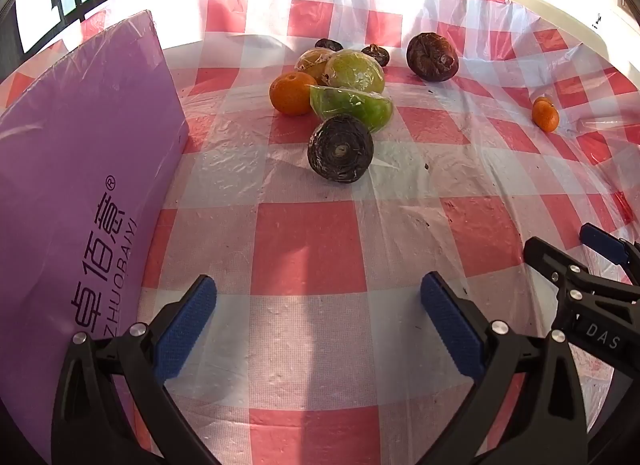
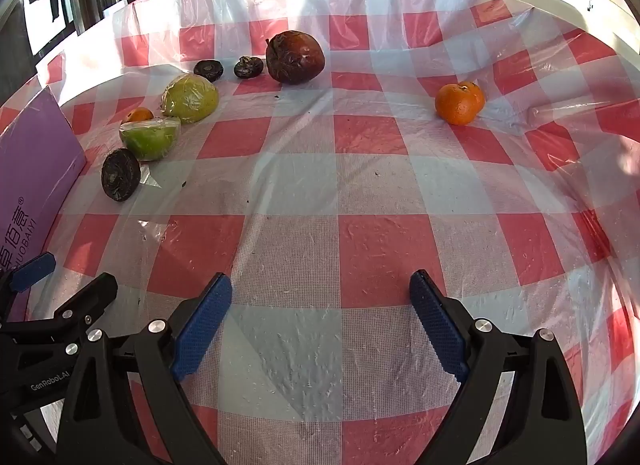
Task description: Organize fruits
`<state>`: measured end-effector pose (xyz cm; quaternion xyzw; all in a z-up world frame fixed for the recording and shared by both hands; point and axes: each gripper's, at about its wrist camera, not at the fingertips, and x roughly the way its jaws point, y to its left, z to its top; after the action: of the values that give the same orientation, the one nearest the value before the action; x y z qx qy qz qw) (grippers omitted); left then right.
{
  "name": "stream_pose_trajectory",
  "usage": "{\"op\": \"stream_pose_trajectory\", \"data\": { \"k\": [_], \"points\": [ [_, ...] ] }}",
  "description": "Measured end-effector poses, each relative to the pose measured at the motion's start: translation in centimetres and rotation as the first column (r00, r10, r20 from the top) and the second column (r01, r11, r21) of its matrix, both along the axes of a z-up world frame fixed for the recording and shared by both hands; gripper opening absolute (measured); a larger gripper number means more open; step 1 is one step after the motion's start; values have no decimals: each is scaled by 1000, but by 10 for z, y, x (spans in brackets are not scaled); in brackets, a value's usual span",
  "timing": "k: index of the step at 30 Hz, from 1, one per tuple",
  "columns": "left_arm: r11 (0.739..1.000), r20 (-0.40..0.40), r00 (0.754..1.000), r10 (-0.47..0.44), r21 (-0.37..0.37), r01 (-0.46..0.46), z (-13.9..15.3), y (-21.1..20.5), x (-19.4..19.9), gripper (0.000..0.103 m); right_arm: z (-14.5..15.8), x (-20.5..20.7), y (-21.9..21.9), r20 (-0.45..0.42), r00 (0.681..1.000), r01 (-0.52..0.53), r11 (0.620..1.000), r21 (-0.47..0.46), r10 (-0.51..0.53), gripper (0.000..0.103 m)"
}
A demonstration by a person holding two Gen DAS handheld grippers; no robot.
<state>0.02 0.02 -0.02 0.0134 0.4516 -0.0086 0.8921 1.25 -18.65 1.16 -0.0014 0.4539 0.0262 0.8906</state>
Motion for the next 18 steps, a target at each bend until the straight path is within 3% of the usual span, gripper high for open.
{"op": "stream_pose_trajectory", "data": {
  "k": [18],
  "points": [
    [1000, 6, 1000, 0, 3, 0, 0, 0, 0, 102, 1, 0, 0, 1, 1000, 0, 1000, 0, 0, 87]
  ]
}}
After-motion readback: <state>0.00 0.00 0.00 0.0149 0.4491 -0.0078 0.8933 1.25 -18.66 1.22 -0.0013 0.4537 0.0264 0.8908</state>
